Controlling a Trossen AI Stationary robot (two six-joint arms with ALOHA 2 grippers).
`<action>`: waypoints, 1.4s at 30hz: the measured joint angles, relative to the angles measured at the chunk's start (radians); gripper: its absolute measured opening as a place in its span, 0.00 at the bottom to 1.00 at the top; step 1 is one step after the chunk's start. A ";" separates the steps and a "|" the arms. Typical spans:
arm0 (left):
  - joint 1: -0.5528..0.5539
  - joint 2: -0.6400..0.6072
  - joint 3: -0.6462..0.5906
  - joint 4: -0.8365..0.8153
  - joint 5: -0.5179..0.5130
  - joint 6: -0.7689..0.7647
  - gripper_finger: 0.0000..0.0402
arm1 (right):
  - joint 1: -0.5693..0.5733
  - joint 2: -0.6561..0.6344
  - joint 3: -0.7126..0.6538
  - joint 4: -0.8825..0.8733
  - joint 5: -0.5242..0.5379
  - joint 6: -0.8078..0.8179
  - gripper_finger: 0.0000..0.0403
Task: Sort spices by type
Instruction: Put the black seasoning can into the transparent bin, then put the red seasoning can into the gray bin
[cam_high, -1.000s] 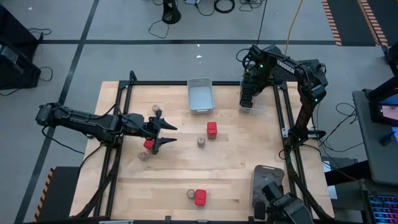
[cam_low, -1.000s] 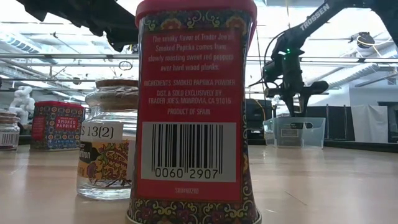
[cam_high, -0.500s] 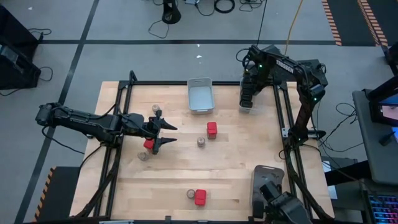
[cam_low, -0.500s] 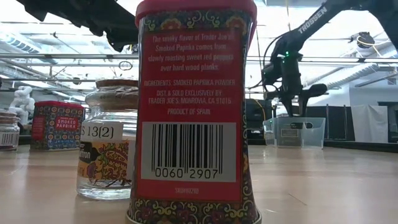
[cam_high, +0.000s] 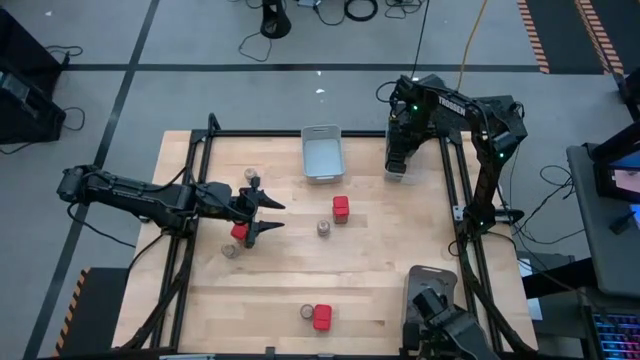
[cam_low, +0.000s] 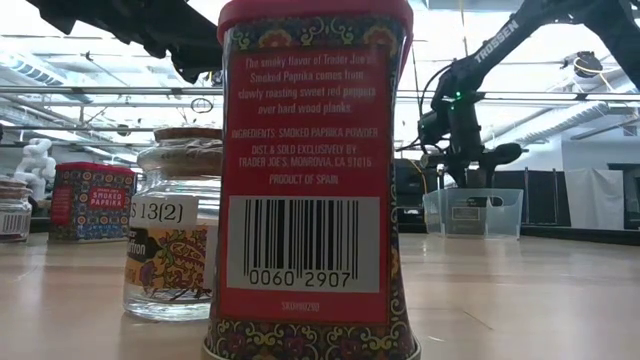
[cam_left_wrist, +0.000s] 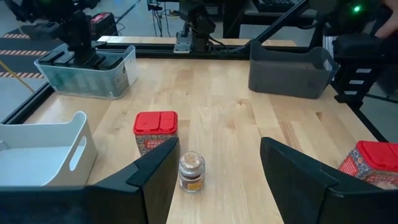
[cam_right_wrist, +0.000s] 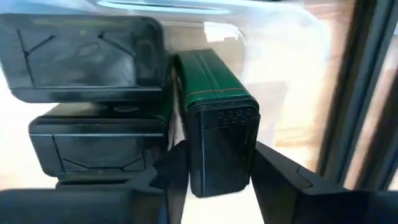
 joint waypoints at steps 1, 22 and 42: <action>0.000 0.000 0.000 0.000 0.000 0.000 0.57 | 0.000 0.002 -0.001 0.005 -0.004 -0.004 0.39; 0.000 0.000 0.000 0.000 0.000 0.003 0.57 | 0.003 -0.101 0.148 -0.126 -0.056 -0.059 0.59; 0.000 0.000 0.000 0.009 0.000 -0.002 0.57 | 0.459 -0.398 0.302 -0.004 -0.016 -0.213 0.59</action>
